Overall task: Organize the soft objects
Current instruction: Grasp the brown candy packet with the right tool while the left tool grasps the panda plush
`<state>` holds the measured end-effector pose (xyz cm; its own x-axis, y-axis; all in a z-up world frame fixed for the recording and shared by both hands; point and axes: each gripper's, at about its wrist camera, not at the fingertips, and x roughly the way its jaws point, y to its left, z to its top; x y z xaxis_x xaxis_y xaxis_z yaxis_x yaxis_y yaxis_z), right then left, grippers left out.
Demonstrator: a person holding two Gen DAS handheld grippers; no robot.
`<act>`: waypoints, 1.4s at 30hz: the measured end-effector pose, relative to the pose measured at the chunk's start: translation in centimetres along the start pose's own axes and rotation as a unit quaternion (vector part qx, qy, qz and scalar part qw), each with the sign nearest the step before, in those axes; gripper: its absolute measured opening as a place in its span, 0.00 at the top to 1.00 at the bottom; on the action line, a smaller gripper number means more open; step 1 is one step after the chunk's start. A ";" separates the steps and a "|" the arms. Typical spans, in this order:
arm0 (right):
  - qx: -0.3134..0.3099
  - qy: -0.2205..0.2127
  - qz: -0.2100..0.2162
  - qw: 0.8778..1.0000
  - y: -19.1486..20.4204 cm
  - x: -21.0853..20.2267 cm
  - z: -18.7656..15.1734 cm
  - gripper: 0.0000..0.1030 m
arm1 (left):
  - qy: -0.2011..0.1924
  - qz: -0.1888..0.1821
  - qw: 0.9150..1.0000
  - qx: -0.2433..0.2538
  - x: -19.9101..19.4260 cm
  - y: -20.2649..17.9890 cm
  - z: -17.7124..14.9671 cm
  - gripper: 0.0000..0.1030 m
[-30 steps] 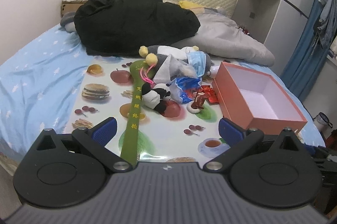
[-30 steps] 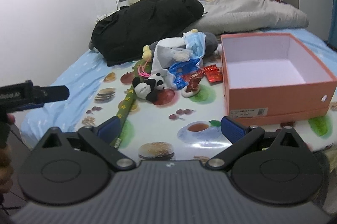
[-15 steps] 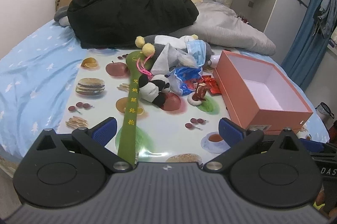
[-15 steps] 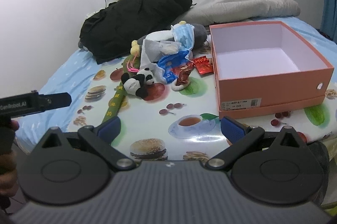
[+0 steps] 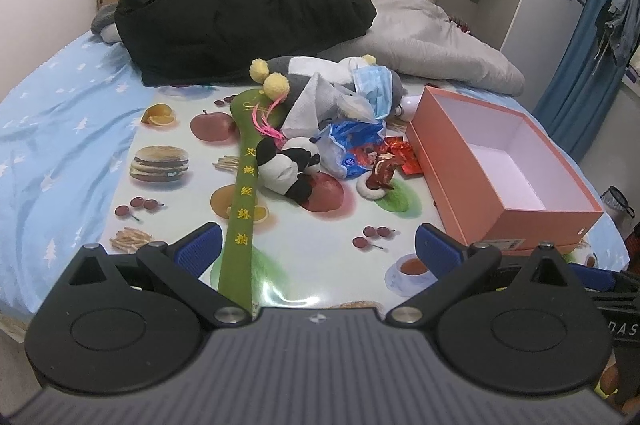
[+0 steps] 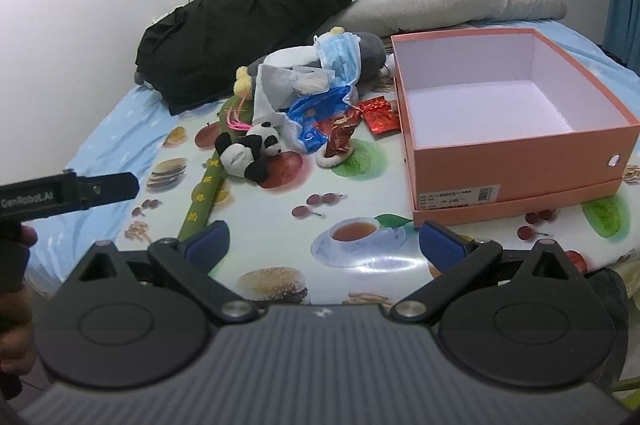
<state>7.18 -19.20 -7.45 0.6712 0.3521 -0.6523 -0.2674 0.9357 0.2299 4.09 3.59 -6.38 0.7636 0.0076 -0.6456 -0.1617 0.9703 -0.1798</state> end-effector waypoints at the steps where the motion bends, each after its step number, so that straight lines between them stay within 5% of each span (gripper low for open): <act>1: 0.001 0.001 0.001 1.000 0.0 0.3 0.1 0.00 | 0.003 0.000 1.000 0.000 0.4 0.1 0.2 0.00; 15: 0.005 0.001 0.034 0.999 0.3 5.5 2.7 0.01 | 0.020 -0.005 1.000 0.007 7.1 1.6 2.6 0.00; 22: -0.008 0.012 0.026 1.000 0.7 10.0 3.9 0.21 | 0.029 0.004 1.000 -0.002 12.2 3.6 3.6 0.01; 26: -0.012 0.013 0.017 1.000 0.6 12.6 4.6 0.24 | 0.034 0.006 0.999 0.001 15.2 4.5 3.9 0.01; 42: -0.015 0.008 0.001 1.000 -0.1 21.9 7.1 0.25 | 0.044 0.008 0.999 0.024 24.1 5.8 5.1 0.18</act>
<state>26.82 -11.47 -16.61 0.6591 0.3534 -0.6639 -0.2889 0.9340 0.2103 24.70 10.63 -19.18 0.7022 0.0046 -0.7120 -0.1428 0.9806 -0.1345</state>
